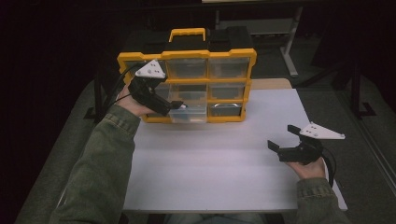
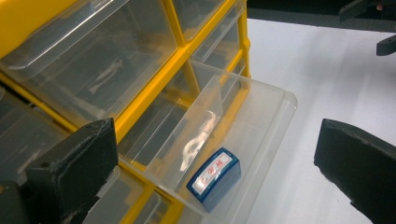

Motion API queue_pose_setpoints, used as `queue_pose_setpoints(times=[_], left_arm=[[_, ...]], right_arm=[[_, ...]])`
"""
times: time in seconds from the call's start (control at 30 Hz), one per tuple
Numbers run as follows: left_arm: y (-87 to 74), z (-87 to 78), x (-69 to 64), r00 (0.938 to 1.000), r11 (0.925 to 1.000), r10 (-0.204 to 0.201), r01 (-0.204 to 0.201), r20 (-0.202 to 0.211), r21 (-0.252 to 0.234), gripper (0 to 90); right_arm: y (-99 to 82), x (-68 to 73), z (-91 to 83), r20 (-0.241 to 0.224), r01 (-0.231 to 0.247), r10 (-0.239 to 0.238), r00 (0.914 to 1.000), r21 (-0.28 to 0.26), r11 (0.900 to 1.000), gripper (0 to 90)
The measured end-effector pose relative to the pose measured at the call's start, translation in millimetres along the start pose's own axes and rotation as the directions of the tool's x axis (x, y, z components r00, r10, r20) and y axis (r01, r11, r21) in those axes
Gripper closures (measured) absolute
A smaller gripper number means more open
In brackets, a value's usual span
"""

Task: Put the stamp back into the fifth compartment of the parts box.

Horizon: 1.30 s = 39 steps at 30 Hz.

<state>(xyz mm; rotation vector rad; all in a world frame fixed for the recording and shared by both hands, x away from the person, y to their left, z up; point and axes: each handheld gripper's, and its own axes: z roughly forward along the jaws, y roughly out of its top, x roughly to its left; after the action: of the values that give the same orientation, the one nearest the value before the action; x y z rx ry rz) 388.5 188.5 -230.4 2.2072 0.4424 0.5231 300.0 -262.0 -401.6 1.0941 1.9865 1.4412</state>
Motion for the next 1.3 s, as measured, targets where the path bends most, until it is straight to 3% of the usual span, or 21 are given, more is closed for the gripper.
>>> queue_pose_setpoints(times=[0.33,0.53,0.63,0.83,0.93,1.0,1.3], left_arm=[[-18.6,-9.6,-4.8,0.9997,0.9991,-0.022,0.022,0.011,-0.035,0.0],[-24.9,-13.5,-7.0,0.9995,0.9984,-0.030,0.030,-0.005,-0.047,0.0],[-32.4,-17.9,-8.0,0.9983,0.9945,-0.058,0.058,-0.002,-0.088,0.0],[-47.2,-22.2,-7.7,0.9943,0.9881,-0.104,0.101,-0.023,-0.117,0.0],[-51.8,-23.4,-8.2,0.9938,0.9878,-0.107,0.103,-0.031,-0.117,0.0],[-58.0,-24.9,-10.8,0.9925,0.9831,-0.121,0.117,-0.018,-0.141,0.0],[-76.2,-23.9,-18.3,0.9904,0.9809,-0.137,0.132,-0.021,-0.142,0.0]], right_arm=[[-0.2,1.0,0.9,0.006,0.011,-0.011,0.9999,0.008,0.9999,0.0],[-0.5,1.3,1.1,0.004,0.011,-0.011,0.9999,0.010,0.9999,0.0],[-0.2,1.8,0.2,0.005,0.011,-0.011,0.9999,0.001,0.9999,0.0],[0.4,2.8,-0.8,0.001,0.010,-0.010,0.9999,-0.008,0.9999,0.0],[0.4,2.6,-0.7,0.001,0.010,-0.010,0.9999,-0.009,0.9999,0.0],[0.4,2.3,-0.8,0.002,0.010,-0.010,1.0000,-0.009,0.9999,0.0],[1.2,3.5,-1.8,0.001,0.017,-0.017,0.9999,-0.019,0.9997,0.0]])
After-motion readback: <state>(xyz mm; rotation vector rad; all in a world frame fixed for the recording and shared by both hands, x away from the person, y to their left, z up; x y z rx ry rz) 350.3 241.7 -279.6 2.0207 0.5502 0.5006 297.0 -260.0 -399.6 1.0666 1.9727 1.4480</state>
